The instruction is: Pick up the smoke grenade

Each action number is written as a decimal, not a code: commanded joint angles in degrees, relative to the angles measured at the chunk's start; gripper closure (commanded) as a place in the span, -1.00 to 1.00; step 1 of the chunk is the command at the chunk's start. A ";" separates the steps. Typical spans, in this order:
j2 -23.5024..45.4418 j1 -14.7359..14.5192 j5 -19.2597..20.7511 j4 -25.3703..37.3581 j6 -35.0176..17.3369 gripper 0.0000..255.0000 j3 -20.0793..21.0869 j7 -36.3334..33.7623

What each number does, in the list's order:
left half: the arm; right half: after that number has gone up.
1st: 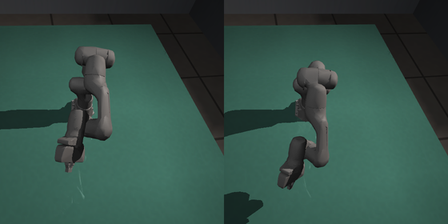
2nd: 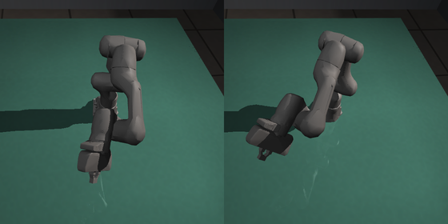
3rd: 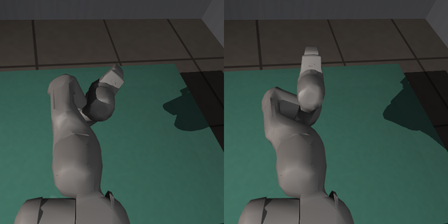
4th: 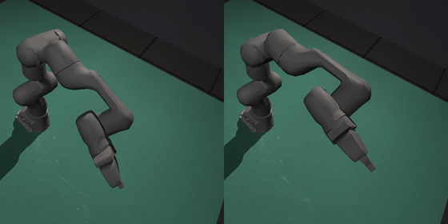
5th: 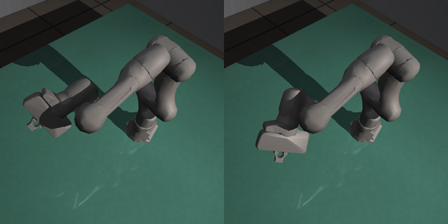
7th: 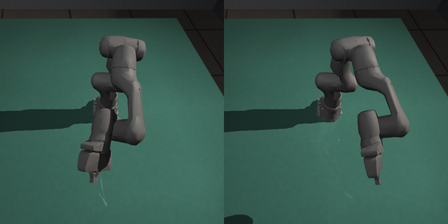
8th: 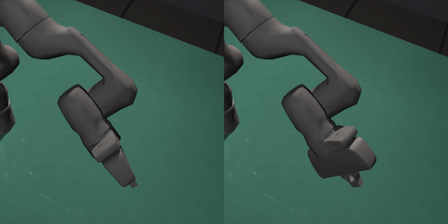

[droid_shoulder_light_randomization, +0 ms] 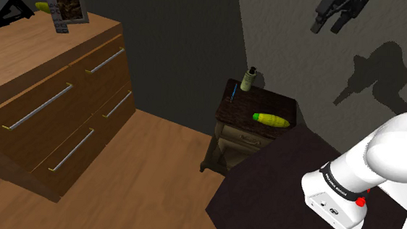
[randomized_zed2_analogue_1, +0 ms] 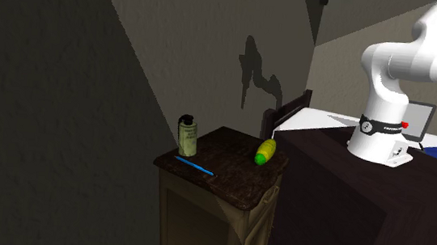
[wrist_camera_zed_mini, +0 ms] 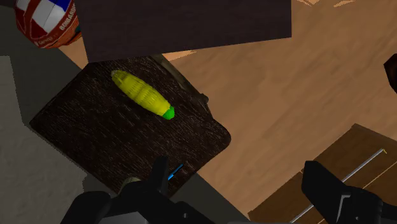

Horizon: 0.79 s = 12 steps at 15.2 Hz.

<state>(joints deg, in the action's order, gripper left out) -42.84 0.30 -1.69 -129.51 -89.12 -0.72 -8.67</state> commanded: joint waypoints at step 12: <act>15.07 2.69 2.08 -4.24 -19.03 -1.00 -3.36 1.10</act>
<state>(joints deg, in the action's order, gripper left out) -28.95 2.68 0.17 -133.48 -106.60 -3.64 -7.82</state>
